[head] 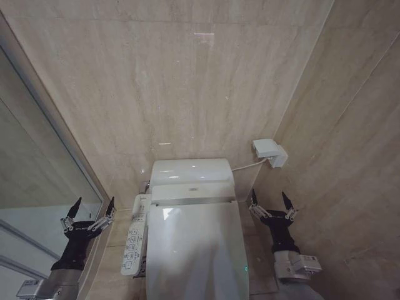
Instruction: Open the toilet lid, clean the toilet bowl with a toilet brush, close the toilet lid, and flush.
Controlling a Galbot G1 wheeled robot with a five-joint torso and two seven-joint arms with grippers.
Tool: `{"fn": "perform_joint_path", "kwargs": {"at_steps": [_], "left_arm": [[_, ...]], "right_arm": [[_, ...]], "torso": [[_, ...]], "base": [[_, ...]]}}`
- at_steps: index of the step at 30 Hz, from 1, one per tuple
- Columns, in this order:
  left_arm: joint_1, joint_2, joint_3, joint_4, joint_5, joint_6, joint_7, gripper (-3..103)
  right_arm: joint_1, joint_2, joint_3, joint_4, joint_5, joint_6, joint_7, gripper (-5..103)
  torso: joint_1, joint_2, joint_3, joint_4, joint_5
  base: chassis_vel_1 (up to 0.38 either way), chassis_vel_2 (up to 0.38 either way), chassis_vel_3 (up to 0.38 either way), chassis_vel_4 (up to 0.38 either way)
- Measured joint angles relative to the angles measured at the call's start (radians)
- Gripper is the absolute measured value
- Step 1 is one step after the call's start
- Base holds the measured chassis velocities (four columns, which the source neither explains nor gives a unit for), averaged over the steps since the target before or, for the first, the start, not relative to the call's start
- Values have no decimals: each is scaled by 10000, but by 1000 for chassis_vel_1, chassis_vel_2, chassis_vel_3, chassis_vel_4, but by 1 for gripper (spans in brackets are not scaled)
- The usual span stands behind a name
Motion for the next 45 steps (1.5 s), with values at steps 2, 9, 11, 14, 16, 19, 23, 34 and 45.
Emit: {"fn": "perform_joint_path", "kwargs": {"at_steps": [2,9,11,14,16,19,23,34,45], "left_arm": [[-4,-11,73,-183,-34,318,-217,100],[169,-141,360,-610,193,519,-536,100],[180,-165,425,-666,248,531,-596,100],[170,-183,486,-720,288,544,-710,100],[138,-190,501,-741,312,601,-786,100],[112,-189,501,-741,362,652,-854,100],[124,-236,527,-740,544,675,-943,100],[189,-366,834,-683,953,607,-996,100],[120,-333,847,-628,1137,648,-1045,100]], "right_arm": [[0,0,0,1,0,0,0,100],[0,0,0,1,0,0,0,100],[0,0,0,0,0,0,0,100],[0,0,0,1,0,0,0,100],[0,0,0,0,0,0,0,100],[0,0,0,0,0,0,0,100],[0,0,0,0,0,0,0,100],[0,0,0,0,0,0,0,100],[0,0,0,0,0,0,0,100]], "torso": [[1,0,1,-1,0],[1,0,0,-1,0],[1,0,0,0,0],[1,0,1,0,0],[1,0,0,0,0],[1,0,1,0,0],[1,0,0,-1,0],[1,0,0,0,0],[1,0,0,0,0]], "base": [[0,0,0,0],[0,0,0,0],[0,0,0,0],[0,0,0,0],[0,0,0,0],[0,0,0,0],[0,0,0,0],[0,0,0,0],[0,0,0,0]]}}
